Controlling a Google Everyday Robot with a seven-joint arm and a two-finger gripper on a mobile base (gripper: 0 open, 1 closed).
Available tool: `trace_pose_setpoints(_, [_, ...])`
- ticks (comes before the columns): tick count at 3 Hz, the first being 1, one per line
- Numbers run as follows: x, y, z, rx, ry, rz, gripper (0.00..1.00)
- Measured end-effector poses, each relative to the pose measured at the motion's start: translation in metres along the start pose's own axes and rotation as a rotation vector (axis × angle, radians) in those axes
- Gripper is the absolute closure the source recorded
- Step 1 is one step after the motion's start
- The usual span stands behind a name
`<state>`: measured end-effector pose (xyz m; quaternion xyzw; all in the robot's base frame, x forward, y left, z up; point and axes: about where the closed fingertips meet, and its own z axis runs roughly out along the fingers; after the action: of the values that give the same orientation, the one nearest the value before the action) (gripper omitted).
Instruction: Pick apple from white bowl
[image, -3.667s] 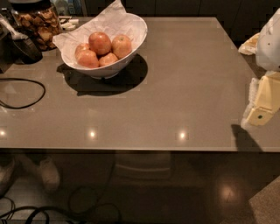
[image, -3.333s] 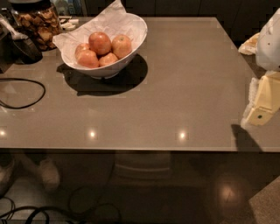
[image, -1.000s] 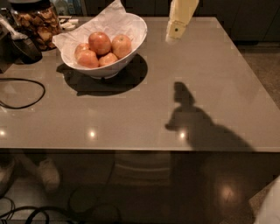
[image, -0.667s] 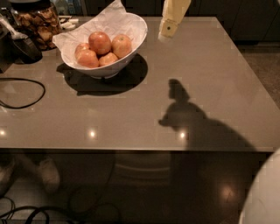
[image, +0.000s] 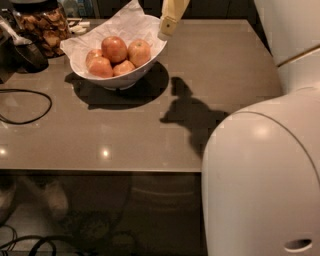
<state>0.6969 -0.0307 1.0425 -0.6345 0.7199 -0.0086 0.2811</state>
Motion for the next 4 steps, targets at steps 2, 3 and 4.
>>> trace_pose_setpoints(2, [-0.019, -0.005, 0.015, -0.005, -0.075, -0.012, 0.00])
trace_pose_setpoints(3, [-0.035, -0.003, 0.028, -0.037, -0.108, -0.046, 0.00])
trace_pose_setpoints(4, [-0.049, -0.004, 0.040, -0.049, -0.117, -0.068, 0.00])
